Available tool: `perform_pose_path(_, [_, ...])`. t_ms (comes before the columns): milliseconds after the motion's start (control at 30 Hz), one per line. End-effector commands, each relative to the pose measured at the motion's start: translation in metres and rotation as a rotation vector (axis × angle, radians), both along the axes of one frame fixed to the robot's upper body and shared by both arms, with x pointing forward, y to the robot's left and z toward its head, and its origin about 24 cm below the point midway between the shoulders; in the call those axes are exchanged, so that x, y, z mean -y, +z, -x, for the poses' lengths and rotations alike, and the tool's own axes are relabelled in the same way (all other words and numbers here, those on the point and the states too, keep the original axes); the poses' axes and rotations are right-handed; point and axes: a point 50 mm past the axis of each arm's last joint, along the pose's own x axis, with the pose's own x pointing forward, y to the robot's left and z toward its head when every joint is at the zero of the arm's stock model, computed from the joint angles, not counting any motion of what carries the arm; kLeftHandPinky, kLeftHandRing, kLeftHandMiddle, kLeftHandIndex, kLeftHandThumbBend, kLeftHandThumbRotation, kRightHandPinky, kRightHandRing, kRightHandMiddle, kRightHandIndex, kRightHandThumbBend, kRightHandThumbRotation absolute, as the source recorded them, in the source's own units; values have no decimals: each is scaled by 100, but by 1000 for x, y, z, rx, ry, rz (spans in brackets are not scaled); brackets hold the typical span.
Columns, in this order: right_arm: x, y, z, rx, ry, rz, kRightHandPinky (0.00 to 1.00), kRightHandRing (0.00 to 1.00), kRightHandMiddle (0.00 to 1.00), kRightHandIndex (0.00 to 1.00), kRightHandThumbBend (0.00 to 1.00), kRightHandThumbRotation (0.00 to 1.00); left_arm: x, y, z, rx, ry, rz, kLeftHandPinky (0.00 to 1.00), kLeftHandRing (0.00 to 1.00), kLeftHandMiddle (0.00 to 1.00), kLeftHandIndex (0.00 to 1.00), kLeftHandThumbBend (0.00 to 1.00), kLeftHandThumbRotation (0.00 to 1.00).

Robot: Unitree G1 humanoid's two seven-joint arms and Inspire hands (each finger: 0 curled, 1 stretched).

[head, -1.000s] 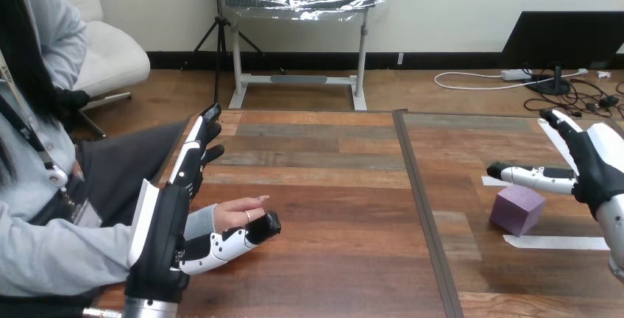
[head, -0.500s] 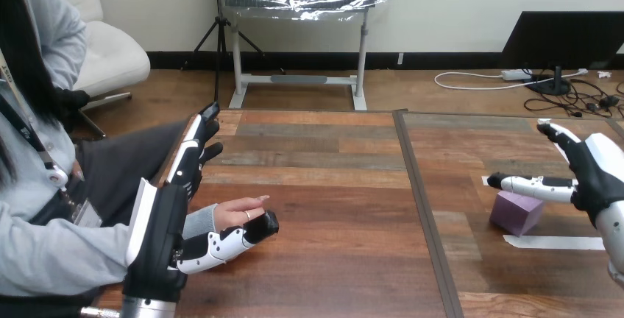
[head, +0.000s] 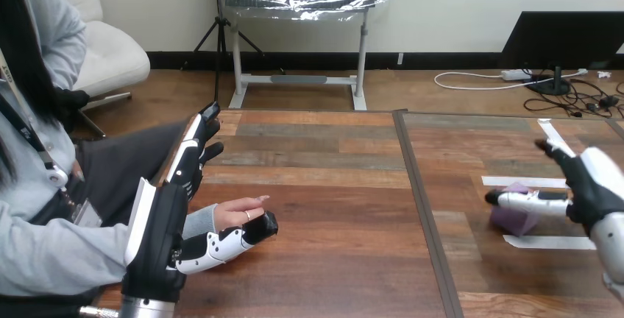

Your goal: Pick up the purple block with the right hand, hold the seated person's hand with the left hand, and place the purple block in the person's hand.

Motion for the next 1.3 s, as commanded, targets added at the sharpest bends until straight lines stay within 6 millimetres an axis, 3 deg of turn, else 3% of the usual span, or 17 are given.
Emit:
perform_pose_path(0, [-13,-1,-7,1,18,-24,86,95,95,94,98,44,-1,19,-7,102,-15,2,88,95,97,94,100,54])
perform_pose_path(500, [-18,-15,-2,-61,-1,-44,86,95,95,94,98,44,-3,21,-5,108,-22,9,87,95,97,94,100,53])
perform_pose_path(1000, [-20,-29,5,-132,-37,-26,79,91,95,94,100,45,-4,23,0,107,-31,25,86,95,97,94,100,53])
perform_pose_path(1200, [-20,-34,8,-144,-60,-36,79,89,88,93,100,41,-4,24,1,108,-47,36,87,96,98,94,100,51])
perform_pose_path(1267, [-21,-35,9,-144,-67,-41,73,84,81,93,99,39,-5,24,2,109,-52,44,87,96,98,94,100,50])
